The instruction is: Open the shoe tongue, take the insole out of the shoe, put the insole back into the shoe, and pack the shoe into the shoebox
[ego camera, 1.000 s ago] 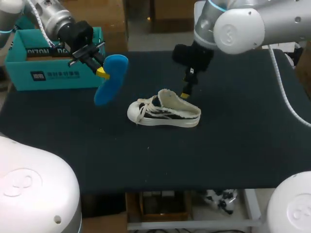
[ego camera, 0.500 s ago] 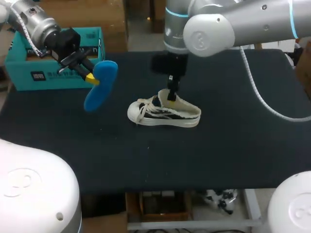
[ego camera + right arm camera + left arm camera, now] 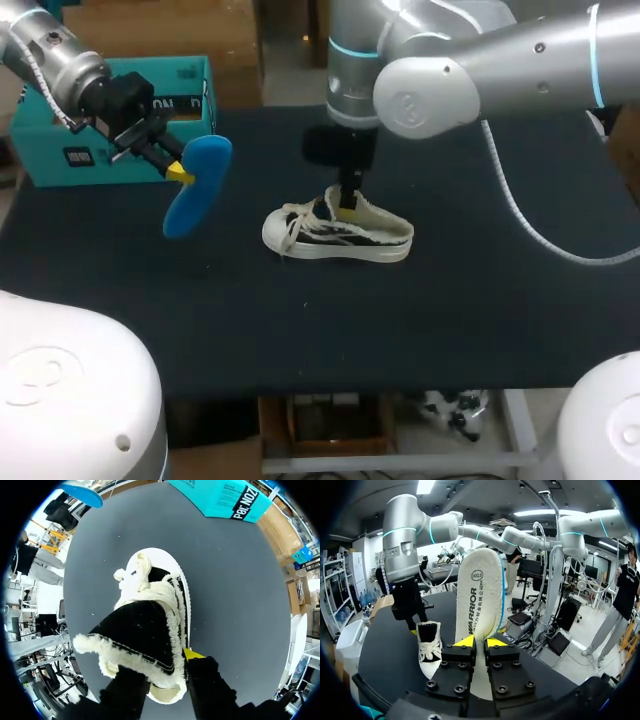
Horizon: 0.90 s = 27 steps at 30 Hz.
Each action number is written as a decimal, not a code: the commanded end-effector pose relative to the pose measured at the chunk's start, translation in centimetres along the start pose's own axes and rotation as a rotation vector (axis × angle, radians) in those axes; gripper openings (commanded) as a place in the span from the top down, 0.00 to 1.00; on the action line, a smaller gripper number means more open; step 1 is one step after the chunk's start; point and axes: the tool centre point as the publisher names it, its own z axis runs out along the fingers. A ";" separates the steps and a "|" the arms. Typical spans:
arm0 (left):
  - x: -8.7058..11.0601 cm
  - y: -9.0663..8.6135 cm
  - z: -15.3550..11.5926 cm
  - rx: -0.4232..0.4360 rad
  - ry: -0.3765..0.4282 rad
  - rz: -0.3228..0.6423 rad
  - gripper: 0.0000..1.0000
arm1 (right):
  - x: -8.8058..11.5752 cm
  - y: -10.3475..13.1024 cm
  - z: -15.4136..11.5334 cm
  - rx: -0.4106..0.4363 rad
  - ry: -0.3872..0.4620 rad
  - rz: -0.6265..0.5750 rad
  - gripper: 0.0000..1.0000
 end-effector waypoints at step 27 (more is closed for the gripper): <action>-6.5 -5.4 3.0 0.067 0.250 0.183 1.00 | 7.1 0.0 -2.6 -0.216 -0.059 0.655 1.00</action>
